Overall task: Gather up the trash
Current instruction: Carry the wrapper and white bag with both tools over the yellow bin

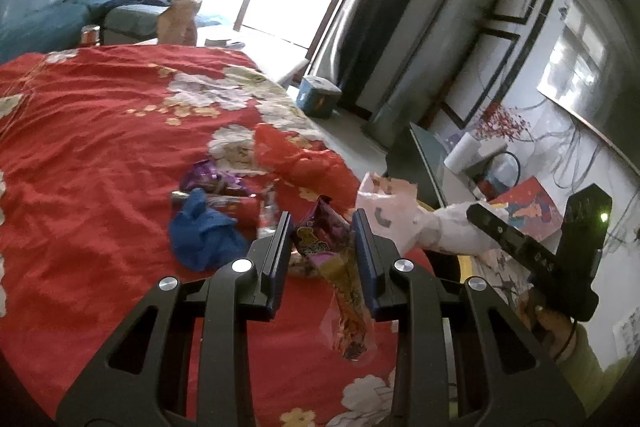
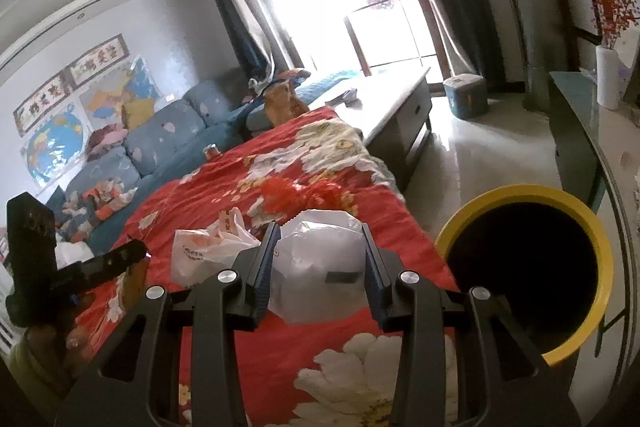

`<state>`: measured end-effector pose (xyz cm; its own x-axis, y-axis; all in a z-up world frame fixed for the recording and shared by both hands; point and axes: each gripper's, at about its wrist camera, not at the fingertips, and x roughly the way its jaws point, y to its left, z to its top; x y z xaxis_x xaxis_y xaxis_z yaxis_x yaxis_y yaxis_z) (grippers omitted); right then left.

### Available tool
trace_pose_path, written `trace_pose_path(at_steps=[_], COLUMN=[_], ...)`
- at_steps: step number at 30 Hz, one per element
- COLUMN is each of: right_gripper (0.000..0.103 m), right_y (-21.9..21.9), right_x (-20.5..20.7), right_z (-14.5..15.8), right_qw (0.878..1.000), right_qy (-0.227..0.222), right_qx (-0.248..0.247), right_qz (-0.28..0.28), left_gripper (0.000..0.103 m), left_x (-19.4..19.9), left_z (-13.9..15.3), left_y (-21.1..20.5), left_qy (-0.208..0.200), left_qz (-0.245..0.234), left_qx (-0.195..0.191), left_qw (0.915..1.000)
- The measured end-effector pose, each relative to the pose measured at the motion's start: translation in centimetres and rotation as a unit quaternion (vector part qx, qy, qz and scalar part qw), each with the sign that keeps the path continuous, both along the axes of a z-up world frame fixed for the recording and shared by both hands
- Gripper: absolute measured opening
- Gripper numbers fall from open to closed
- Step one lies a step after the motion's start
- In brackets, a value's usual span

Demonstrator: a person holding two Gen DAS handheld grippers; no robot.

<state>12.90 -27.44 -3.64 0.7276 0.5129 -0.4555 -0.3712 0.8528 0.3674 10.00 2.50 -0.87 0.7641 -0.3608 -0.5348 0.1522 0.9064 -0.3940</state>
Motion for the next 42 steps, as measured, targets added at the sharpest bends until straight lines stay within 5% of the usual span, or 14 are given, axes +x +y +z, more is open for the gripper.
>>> trace_pose_path(at_steps=[42], right_gripper=[0.037], right_y=[-13.2], right_x=[1.7], right_z=[-2.6], right_qw=[0.983], right_qy=[0.010], right_qx=[0.021], right_qz=[-0.185], left_gripper=[0.024], left_x=[5.3], left_z=[-0.2], left_y=[-16.2], left_qy=[-0.009], left_qz=[-0.145], left_qx=[0.047], left_qw=[0.9883])
